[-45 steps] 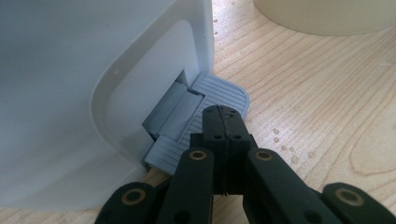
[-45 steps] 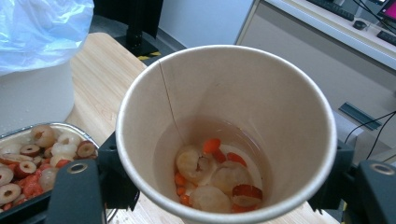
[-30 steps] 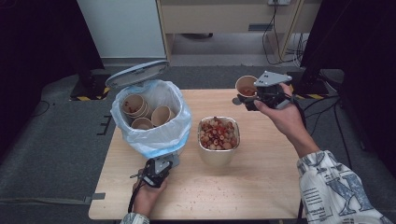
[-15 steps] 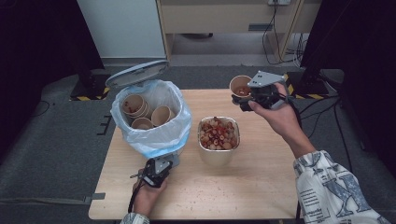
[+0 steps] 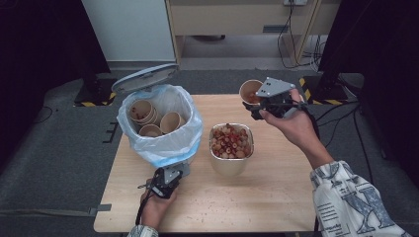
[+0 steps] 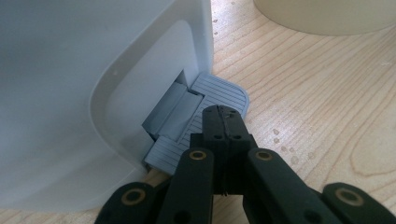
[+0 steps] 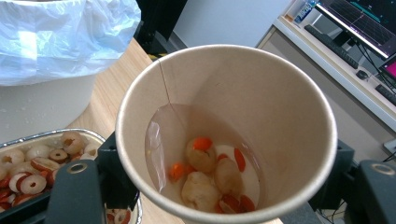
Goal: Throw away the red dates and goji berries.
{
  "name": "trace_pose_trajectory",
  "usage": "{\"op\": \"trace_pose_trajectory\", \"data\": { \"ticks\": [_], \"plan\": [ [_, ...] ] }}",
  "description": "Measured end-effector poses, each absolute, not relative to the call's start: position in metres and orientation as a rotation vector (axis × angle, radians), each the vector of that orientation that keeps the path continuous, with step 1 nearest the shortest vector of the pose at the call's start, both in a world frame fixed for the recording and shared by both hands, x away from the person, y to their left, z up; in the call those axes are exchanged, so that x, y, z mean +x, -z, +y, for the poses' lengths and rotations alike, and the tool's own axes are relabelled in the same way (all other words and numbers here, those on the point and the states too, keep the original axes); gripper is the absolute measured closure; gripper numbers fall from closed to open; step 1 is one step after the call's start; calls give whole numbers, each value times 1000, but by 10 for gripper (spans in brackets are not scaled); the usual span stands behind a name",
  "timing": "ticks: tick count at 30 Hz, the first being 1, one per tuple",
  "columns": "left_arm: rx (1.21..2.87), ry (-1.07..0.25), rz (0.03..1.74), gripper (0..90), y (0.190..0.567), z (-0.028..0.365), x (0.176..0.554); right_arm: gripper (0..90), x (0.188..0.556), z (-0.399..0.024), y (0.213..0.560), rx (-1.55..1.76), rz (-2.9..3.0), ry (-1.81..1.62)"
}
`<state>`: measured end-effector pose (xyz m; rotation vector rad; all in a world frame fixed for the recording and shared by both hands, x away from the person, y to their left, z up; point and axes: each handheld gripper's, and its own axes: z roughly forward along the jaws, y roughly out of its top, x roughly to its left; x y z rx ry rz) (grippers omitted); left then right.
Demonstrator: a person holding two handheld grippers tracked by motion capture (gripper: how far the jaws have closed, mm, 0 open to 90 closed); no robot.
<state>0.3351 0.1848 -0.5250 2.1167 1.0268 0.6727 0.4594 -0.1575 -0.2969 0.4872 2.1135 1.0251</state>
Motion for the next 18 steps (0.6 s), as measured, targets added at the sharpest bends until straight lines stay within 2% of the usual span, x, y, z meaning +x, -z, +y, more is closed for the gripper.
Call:
{"op": "trace_pose_trajectory", "data": {
  "ticks": [18],
  "plan": [
    [2115, -670, 1028, 899, 525, 185, 335, 279, 454, -141, 302, 397, 2135, -933]
  ]
}}
